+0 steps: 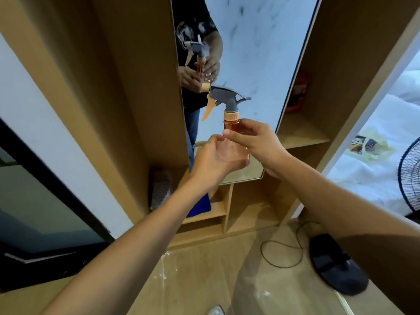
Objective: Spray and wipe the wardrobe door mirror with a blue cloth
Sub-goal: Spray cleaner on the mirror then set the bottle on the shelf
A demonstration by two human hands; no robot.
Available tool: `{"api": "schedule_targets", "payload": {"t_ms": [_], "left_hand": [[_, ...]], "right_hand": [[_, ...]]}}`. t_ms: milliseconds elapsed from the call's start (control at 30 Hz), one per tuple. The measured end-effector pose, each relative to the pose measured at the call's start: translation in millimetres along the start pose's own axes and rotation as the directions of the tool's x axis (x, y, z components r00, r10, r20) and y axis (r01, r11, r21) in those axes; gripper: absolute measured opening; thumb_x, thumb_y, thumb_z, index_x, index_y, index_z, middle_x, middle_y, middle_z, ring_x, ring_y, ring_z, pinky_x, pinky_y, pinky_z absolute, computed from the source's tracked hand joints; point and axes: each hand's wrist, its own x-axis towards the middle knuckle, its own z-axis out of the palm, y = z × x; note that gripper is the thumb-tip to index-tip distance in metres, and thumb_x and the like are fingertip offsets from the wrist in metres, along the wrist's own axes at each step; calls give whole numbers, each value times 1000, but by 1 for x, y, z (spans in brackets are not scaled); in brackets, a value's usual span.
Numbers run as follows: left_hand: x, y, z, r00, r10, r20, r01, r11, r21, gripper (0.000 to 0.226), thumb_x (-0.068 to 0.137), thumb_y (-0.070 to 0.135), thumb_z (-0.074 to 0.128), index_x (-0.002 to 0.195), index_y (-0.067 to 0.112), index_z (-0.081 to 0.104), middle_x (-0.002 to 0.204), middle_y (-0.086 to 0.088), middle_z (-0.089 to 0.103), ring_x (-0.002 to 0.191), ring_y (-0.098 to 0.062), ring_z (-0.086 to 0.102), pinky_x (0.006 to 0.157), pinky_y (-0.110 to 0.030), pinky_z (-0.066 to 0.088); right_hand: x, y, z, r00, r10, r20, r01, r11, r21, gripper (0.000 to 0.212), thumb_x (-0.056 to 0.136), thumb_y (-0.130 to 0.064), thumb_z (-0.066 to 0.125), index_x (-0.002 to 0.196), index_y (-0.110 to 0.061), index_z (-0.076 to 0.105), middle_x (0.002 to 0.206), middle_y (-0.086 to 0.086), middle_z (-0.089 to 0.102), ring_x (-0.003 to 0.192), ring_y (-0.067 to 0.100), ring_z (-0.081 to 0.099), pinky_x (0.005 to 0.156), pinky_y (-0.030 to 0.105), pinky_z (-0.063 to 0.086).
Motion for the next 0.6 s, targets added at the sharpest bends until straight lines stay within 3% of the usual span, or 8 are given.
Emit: {"api": "schedule_targets", "payload": {"t_ms": [200, 367, 600], "left_hand": [[50, 24, 16, 996, 66, 57, -69, 996, 57, 82, 67, 47, 82, 134, 20, 43, 127, 2, 56, 111, -14, 56, 91, -27, 49], [81, 44, 31, 993, 89, 75, -96, 990, 100, 77, 64, 49, 83, 127, 22, 47, 114, 7, 59, 99, -9, 58, 76, -18, 47], [105, 73, 51, 995, 52, 91, -62, 991, 122, 75, 69, 45, 82, 130, 20, 45, 112, 10, 56, 95, -4, 55, 74, -15, 44]], "right_hand": [[39, -16, -41, 999, -37, -6, 37, 999, 35, 28, 85, -24, 73, 108, -8, 71, 102, 6, 75, 91, 10, 70, 81, 21, 54], [63, -18, -69, 998, -62, -23, 63, 994, 91, 24, 86, -23, 73, 106, -10, 71, 99, 4, 75, 92, 13, 71, 87, 28, 55], [88, -21, -106, 993, -117, -2, 116, 986, 116, 23, 87, -21, 72, 104, -5, 71, 100, 11, 74, 95, 20, 70, 92, 34, 54]]}}
